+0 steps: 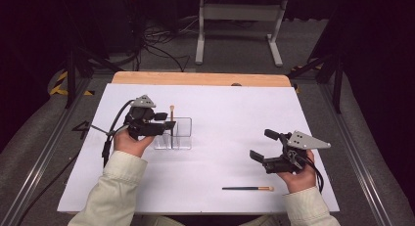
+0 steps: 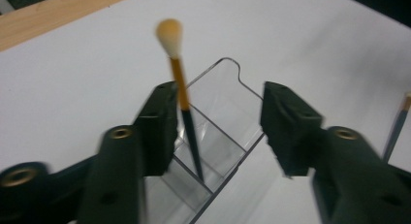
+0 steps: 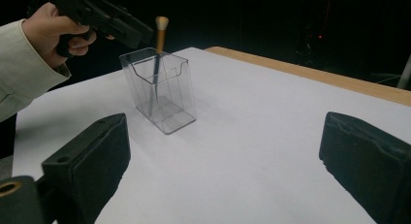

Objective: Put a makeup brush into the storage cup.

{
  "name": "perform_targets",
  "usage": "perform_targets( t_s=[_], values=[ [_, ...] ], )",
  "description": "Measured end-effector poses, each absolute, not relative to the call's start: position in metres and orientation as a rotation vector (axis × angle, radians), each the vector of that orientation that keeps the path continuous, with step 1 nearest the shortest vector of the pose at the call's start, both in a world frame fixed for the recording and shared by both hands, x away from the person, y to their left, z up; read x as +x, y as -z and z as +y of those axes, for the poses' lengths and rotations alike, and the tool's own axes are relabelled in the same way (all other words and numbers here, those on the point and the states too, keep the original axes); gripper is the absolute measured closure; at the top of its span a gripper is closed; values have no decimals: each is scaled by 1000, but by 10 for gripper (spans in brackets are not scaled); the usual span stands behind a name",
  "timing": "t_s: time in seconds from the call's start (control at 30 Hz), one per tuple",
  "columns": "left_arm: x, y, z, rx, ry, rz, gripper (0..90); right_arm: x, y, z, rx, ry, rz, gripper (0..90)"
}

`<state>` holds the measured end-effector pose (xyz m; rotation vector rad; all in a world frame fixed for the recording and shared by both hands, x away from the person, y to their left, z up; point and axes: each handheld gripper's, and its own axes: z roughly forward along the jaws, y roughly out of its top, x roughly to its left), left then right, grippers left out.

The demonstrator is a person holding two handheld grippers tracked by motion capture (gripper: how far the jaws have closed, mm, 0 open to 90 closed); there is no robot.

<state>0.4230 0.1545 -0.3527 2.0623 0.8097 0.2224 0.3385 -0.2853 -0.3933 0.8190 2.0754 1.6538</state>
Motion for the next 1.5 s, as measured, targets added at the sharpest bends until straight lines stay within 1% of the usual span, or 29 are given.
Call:
perform_targets(
  t_s=[0.03,0.13,0.17,0.33,0.4,0.6,0.83,0.87,1.1,1.23,1.37,1.5],
  values=[
    [422,351,156,2047,-227,807,425,339,393,-285,819,-1654,2075,46],
    [415,345,162,1995,-259,796,294,338,393,-286,818,-1658,2068,46],
    [412,343,163,1982,-263,780,266,338,392,-287,817,-1657,2067,46],
    [397,332,157,1966,-251,657,199,339,391,-291,822,-1662,2054,45],
    [392,328,151,1965,-238,615,155,339,391,-292,824,-1664,2055,45],
    [385,324,137,1969,-178,542,129,338,391,-298,839,-1676,2036,40],
    [381,325,125,1981,-126,501,107,337,389,-305,861,-1688,2025,40],
    [380,326,122,1984,-129,494,87,336,388,-308,860,-1703,2024,40],
    [375,328,112,1997,-105,470,49,335,387,-310,833,-1724,2037,5],
    [373,330,106,2008,-91,460,27,334,385,-311,825,-1736,2033,0],
    [371,332,104,2021,-95,453,23,333,384,-313,811,-1777,2025,0],
    [369,332,104,2030,-97,443,22,333,384,-313,810,-1739,2050,0]
  ],
)
